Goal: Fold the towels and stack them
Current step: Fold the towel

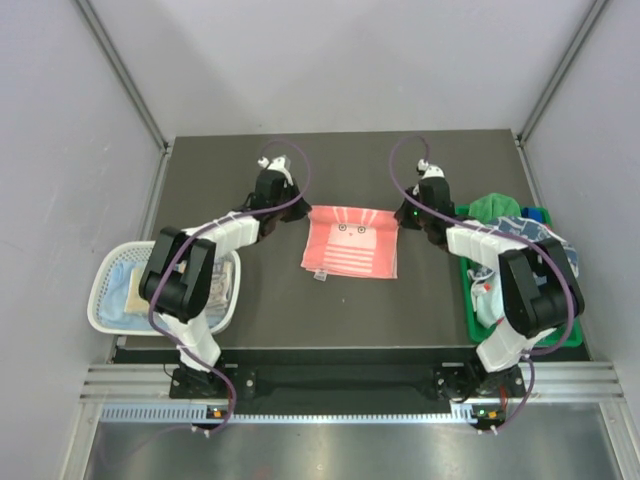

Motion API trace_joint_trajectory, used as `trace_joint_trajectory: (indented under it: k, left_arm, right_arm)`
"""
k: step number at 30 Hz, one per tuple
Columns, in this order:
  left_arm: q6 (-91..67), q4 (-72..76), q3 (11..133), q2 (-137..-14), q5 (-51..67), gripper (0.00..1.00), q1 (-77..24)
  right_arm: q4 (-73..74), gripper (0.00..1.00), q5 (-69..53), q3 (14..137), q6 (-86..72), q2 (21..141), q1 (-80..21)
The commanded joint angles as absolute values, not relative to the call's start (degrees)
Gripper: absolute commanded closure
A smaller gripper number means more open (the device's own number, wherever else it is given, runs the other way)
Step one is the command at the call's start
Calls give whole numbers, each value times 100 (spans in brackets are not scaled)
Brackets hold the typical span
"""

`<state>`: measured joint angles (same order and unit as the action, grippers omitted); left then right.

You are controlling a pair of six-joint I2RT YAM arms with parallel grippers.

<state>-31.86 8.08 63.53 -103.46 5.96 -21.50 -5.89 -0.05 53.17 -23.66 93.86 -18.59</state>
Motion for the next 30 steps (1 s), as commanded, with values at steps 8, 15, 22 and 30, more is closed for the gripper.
trace_joint_trajectory:
  k: [8, 15, 22, 30]
  left_arm:
    - [-3278, 1371, 4906, -9247, 659, 100, -2188]
    - [-3243, 1397, 4281, -8728, 598, 100, -2285]
    - [-3226, 1353, 3999, -8490, 598, 100, -2355]
    - [-3208, 1354, 3850, -8446, 581, 100, -2575]
  right_arm:
    - [-984, 100, 431, 4115, -2636, 8236, -2250]
    - [-958, 100, 562, 3665, -2751, 7805, -2548]
    - [-905, 100, 738, 3428, -2900, 7673, -2742]
    - [-809, 100, 984, 3138, -2997, 7418, -2786]
